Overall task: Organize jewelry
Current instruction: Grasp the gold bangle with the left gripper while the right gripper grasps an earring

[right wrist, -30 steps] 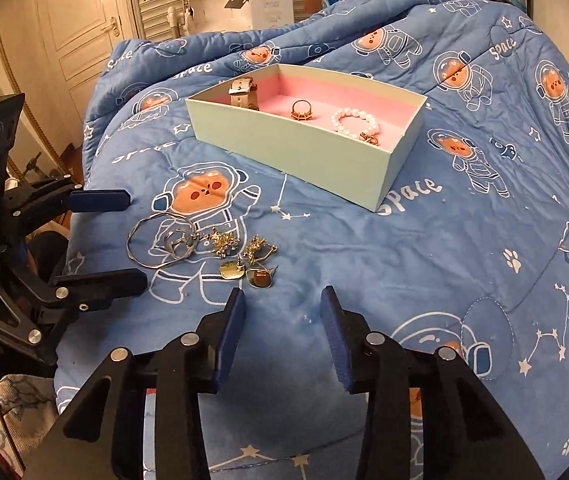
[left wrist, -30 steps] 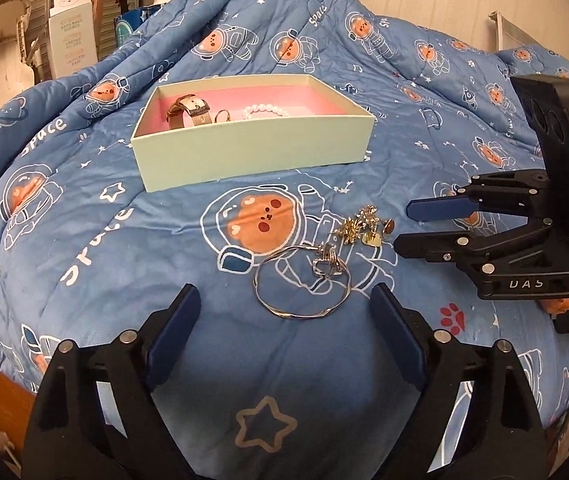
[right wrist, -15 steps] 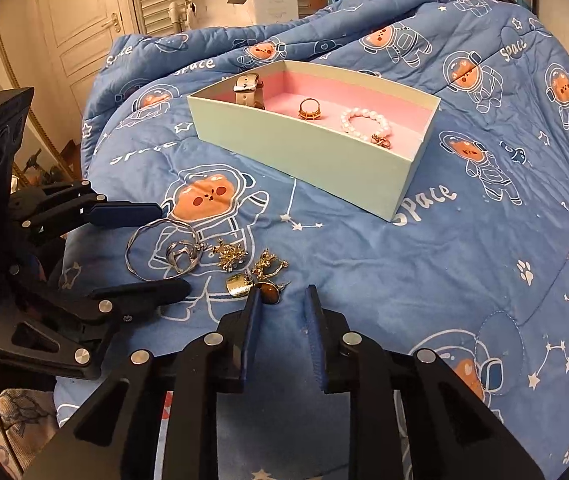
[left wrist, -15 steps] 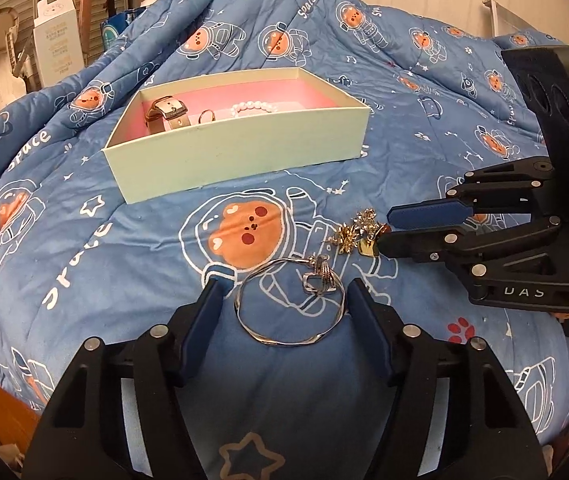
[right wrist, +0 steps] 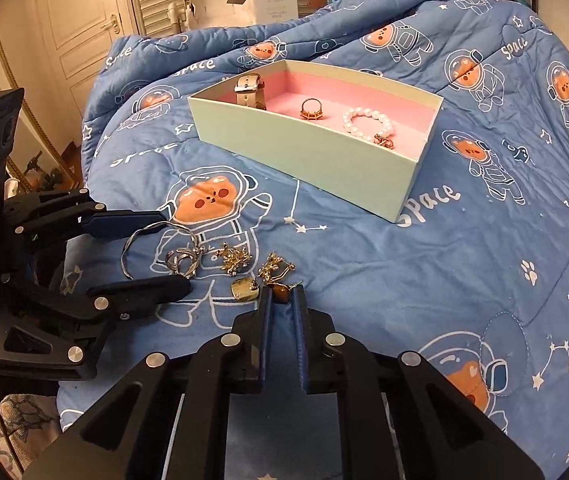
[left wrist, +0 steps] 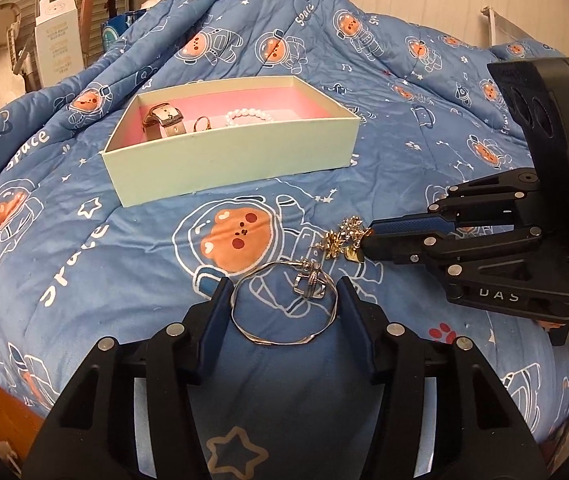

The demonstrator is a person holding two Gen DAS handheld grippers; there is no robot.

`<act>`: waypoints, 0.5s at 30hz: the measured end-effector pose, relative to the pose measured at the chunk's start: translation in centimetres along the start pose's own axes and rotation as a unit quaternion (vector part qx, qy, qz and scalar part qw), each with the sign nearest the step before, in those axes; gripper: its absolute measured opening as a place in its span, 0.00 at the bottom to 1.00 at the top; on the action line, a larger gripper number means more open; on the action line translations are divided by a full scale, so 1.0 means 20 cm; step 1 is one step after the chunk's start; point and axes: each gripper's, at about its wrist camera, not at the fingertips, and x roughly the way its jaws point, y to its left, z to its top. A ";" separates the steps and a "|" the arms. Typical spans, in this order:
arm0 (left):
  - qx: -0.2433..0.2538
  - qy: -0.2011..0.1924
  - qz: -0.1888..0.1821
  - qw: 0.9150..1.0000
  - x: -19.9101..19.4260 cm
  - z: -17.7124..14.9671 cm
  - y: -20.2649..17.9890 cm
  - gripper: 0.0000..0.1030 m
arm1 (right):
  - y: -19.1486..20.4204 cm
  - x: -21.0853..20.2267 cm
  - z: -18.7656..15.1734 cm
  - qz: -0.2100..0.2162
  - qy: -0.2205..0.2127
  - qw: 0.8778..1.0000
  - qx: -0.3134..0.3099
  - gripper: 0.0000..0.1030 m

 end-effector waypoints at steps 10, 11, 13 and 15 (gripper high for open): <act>-0.008 -0.016 -0.013 1.000 -0.06 0.01 -0.01 0.52 | -0.01 -0.04 -0.01 0.003 -0.005 1.000 0.010 0.09; -0.009 -0.017 -0.014 1.000 -0.07 0.01 0.00 0.52 | -0.01 -0.04 -0.02 0.005 -0.006 1.000 0.012 0.09; -0.011 -0.019 -0.016 1.000 -0.08 0.01 0.00 0.52 | -0.02 -0.05 -0.02 0.009 -0.006 1.000 0.016 0.09; -0.015 -0.021 -0.019 0.999 -0.09 0.02 0.00 0.52 | -0.02 -0.06 -0.01 0.014 -0.007 1.000 0.019 0.09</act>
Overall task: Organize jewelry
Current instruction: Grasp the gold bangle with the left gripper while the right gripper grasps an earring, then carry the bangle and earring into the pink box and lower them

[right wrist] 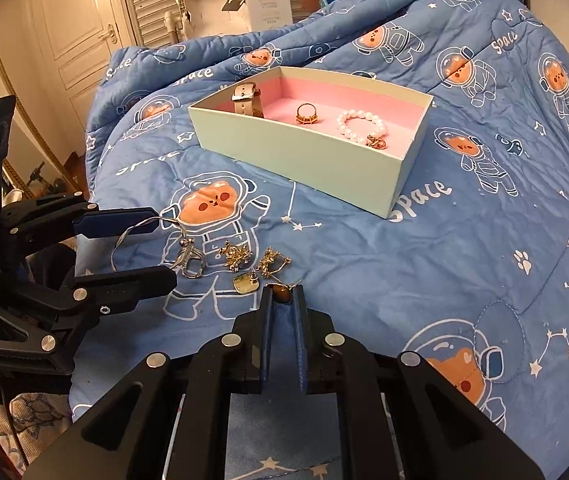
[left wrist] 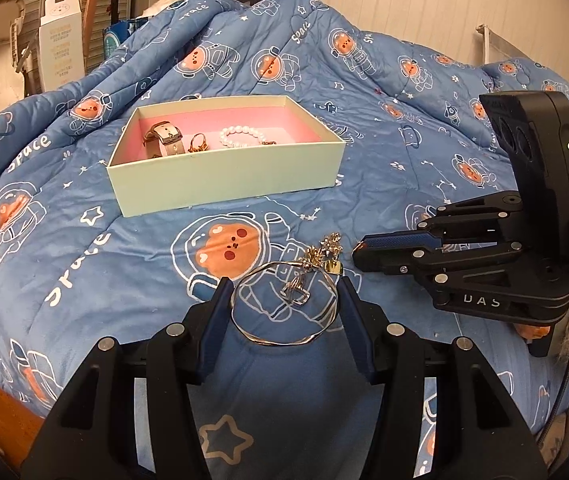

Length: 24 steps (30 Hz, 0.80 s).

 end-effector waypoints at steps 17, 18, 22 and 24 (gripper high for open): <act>0.000 -0.017 -0.011 1.000 -0.05 0.20 0.04 0.52 | -0.04 -0.11 0.17 0.054 -0.023 0.998 0.029 0.09; 0.003 -0.018 -0.010 1.000 -0.04 0.22 0.04 0.52 | -0.04 -0.11 0.19 0.052 -0.025 0.998 0.024 0.09; 0.004 -0.020 -0.010 1.000 -0.02 0.32 0.08 0.52 | -0.07 -0.13 0.30 0.040 -0.036 0.998 0.009 0.09; 0.007 -0.019 -0.008 1.000 0.00 0.38 0.10 0.52 | -0.09 -0.13 0.35 0.039 -0.039 0.998 0.006 0.09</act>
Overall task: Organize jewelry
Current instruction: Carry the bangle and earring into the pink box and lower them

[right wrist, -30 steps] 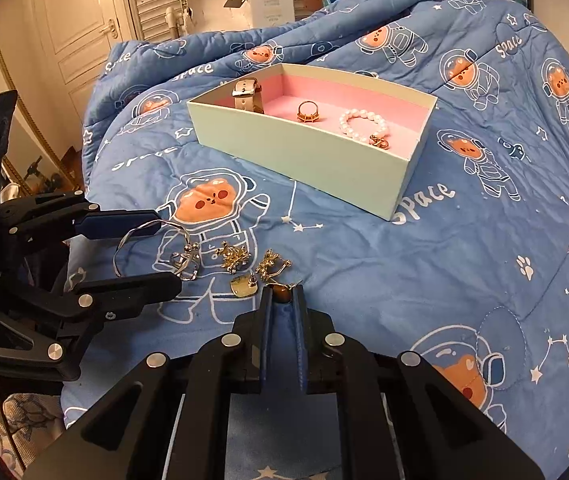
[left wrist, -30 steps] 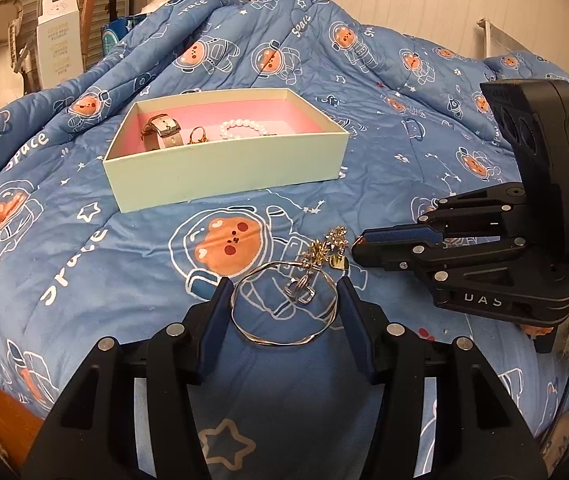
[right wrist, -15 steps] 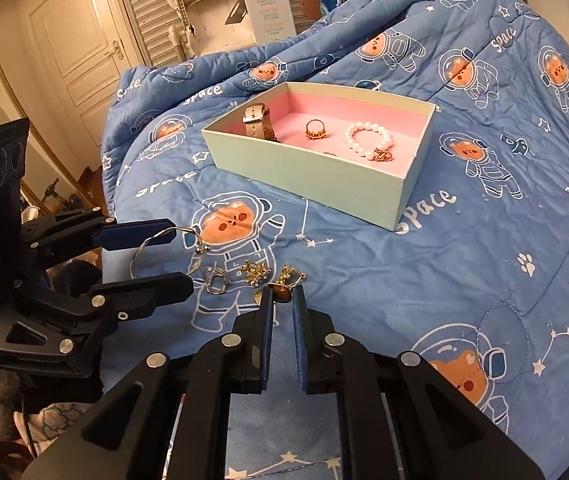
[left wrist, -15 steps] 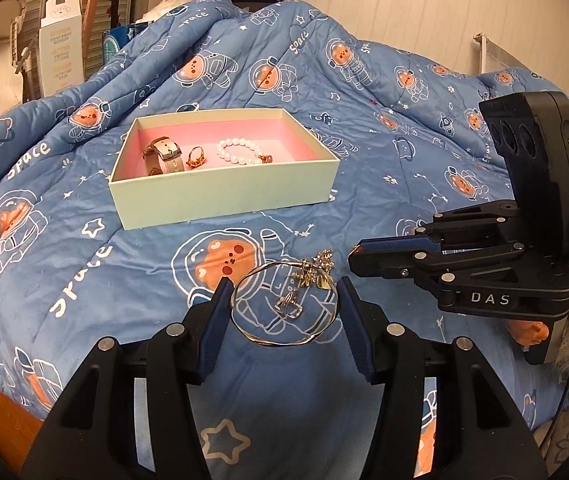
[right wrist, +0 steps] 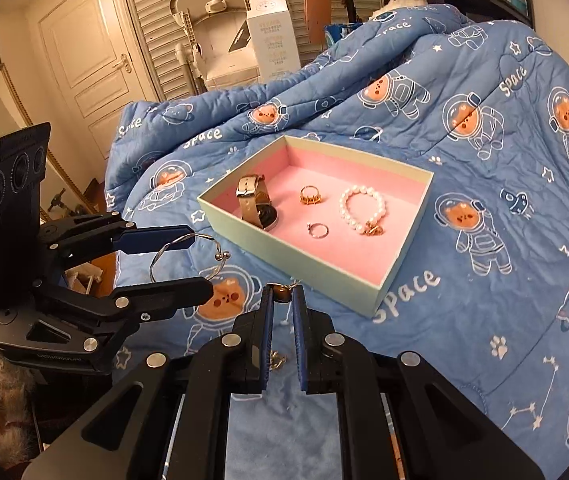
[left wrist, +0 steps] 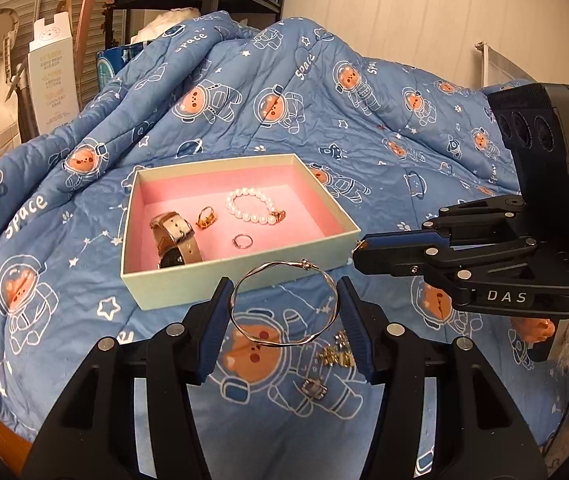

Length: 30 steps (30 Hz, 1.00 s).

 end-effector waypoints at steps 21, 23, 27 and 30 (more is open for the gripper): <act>-0.041 0.080 0.051 0.995 0.48 0.48 0.32 0.52 | -0.18 0.31 0.30 -0.029 0.036 0.999 0.008 0.09; -0.048 0.102 0.050 0.992 0.55 0.47 0.34 0.52 | -0.21 0.35 0.31 -0.020 0.048 0.998 0.023 0.09; -0.063 0.132 0.050 0.988 0.64 0.47 0.38 0.52 | -0.23 0.44 0.33 -0.007 0.074 0.997 0.033 0.09; -0.073 0.150 0.053 0.985 0.69 0.47 0.40 0.52 | -0.23 0.49 0.34 -0.010 0.089 0.995 0.031 0.09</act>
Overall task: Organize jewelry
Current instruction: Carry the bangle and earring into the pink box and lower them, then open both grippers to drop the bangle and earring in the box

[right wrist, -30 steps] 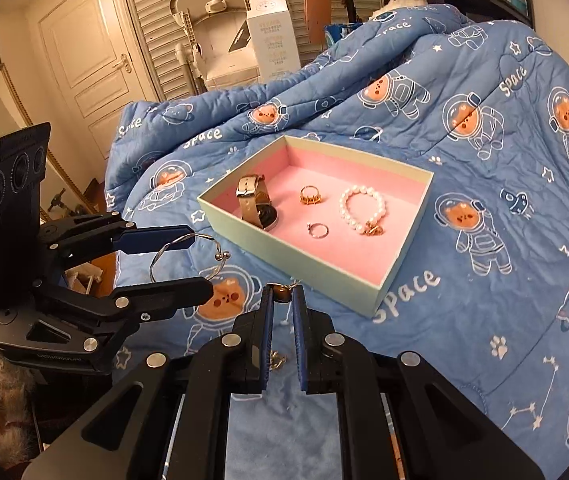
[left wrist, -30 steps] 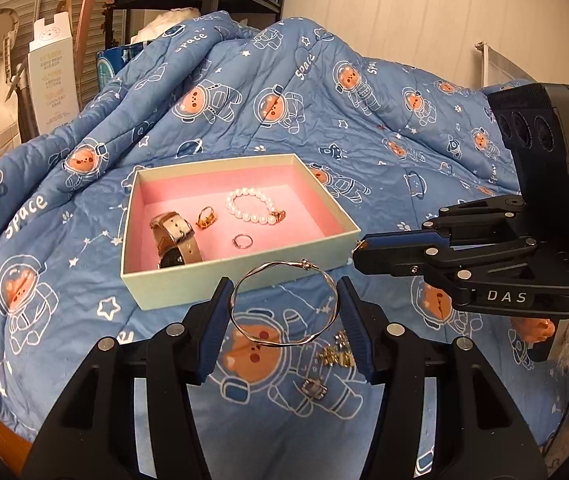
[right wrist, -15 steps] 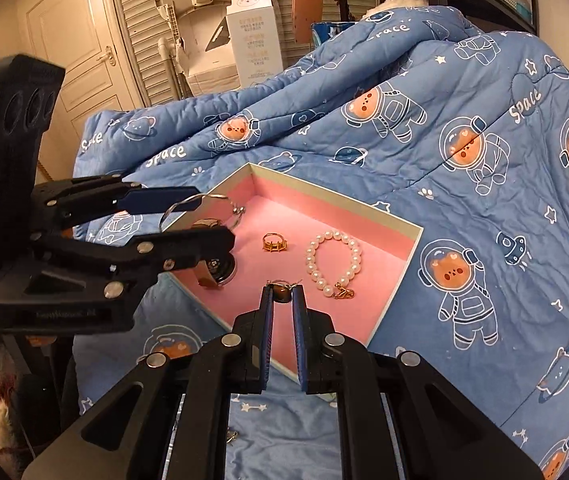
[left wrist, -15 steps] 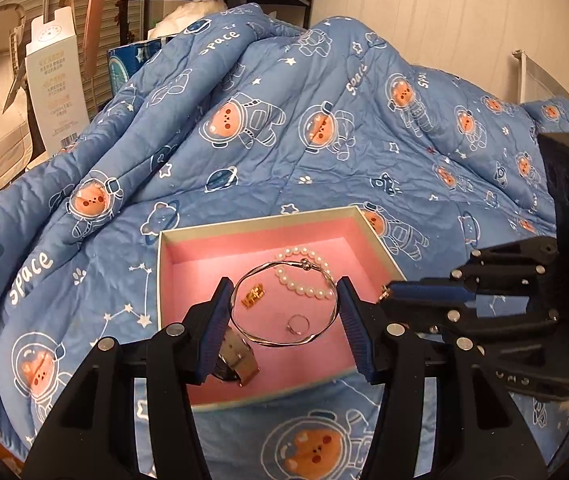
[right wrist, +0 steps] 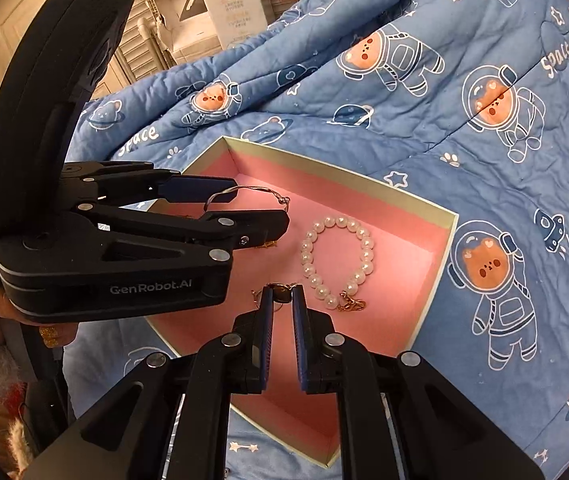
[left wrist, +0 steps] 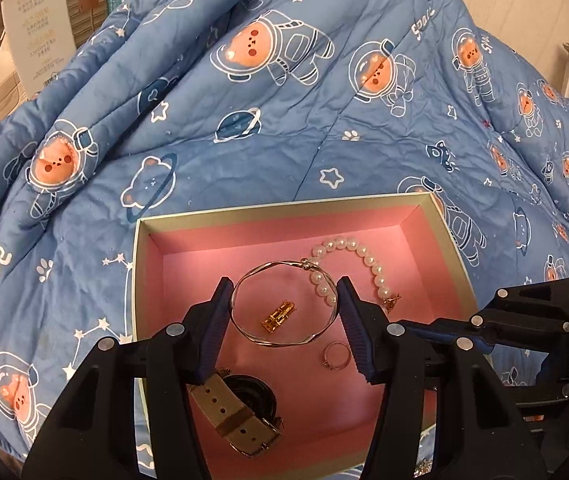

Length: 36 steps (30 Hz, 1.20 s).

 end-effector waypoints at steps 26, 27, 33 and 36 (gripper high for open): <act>-0.009 0.026 0.043 0.999 0.13 0.05 -0.01 0.61 | 0.04 0.15 0.04 -0.021 0.065 0.998 0.005 0.09; -0.011 0.024 0.042 0.999 0.13 0.05 -0.01 0.63 | 0.04 0.15 0.04 -0.021 0.065 0.998 0.005 0.10; -0.023 0.006 0.025 0.999 0.06 0.05 0.01 0.69 | 0.07 0.11 0.04 -0.005 0.038 0.999 -0.002 0.46; -0.034 -0.010 0.012 0.999 0.00 0.04 0.03 0.72 | 0.08 0.06 0.03 -0.023 0.020 0.999 -0.009 0.51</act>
